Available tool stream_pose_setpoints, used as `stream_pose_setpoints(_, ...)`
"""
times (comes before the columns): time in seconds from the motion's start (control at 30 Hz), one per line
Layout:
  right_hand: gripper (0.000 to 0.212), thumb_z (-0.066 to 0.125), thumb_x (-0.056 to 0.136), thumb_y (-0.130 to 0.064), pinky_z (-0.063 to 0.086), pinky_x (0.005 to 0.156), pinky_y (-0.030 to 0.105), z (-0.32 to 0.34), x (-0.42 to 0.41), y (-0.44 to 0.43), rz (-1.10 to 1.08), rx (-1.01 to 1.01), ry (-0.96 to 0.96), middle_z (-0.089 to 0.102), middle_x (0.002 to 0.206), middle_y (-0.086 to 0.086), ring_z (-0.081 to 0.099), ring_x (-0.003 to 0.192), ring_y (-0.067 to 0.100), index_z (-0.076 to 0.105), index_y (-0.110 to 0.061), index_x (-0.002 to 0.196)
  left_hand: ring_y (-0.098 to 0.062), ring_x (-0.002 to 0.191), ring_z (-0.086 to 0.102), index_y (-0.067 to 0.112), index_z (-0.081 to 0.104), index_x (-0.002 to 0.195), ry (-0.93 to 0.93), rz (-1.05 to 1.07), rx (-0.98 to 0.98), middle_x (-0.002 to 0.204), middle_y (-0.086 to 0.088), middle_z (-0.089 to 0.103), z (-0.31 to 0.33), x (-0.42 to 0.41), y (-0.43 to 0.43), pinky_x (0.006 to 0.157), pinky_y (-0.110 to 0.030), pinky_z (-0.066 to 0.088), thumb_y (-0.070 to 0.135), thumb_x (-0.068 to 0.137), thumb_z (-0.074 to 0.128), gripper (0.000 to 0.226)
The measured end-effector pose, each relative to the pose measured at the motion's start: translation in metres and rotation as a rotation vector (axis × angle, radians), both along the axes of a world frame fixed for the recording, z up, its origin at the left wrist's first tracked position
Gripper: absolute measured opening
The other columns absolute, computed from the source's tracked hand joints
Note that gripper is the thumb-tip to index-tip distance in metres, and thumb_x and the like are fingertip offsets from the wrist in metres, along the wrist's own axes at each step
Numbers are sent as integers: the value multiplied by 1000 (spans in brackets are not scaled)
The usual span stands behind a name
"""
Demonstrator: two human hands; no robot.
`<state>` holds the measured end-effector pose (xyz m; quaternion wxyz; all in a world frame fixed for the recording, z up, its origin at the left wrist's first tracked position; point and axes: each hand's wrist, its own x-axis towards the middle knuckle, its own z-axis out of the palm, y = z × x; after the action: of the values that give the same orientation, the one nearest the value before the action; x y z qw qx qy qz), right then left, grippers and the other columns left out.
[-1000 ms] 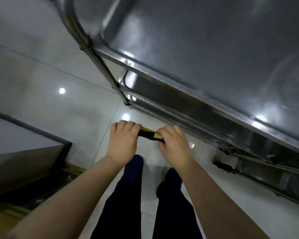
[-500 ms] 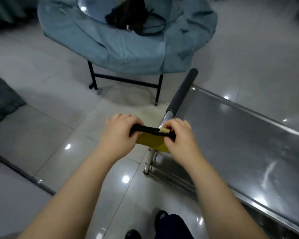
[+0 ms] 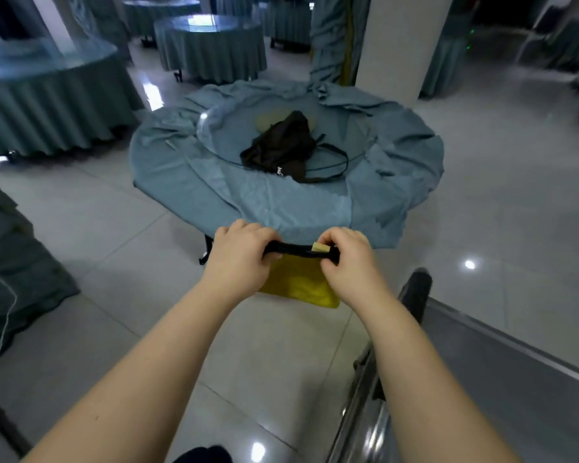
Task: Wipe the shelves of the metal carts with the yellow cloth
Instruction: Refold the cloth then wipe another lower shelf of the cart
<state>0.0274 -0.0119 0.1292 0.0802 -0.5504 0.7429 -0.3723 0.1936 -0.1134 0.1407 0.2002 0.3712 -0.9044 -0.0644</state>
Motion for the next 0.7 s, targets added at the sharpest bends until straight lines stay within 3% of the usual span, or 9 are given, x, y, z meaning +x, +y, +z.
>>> stream_pose_setpoints(0.2,24,58,78,-3,43,77,36,1,-47,-133,-10,37,128,52,91,-12,45,97,15,53,-24,89,-22,103,49,28,64,104,3,-19,-12,101,8,63,-11,-48,-134,84,-37,32,31,90,63,15)
stream_pose_setpoints(0.37,25,60,76,-1,44,80,37,-8,-97,-202,-241,15,90,54,89,-9,49,95,19,53,-23,85,-25,106,51,26,65,109,-4,-239,-26,105,4,64,-11,-128,-239,83,-38,34,29,90,63,20)
stream_pose_setpoints(0.53,20,59,80,-2,41,76,36,-8,-154,-202,-541,88,131,54,91,-7,49,95,20,56,-20,89,-28,104,51,23,66,108,-7,-560,-60,101,1,63,-7,-237,-276,82,-38,30,26,90,62,19)
stream_pose_setpoints(0.7,19,60,79,1,46,80,44,3,-219,-155,-818,118,186,61,98,6,53,96,29,62,-11,93,-26,102,51,23,64,108,35,-853,-52,101,1,63,-9,-353,-245,76,-32,17,24,96,54,16)
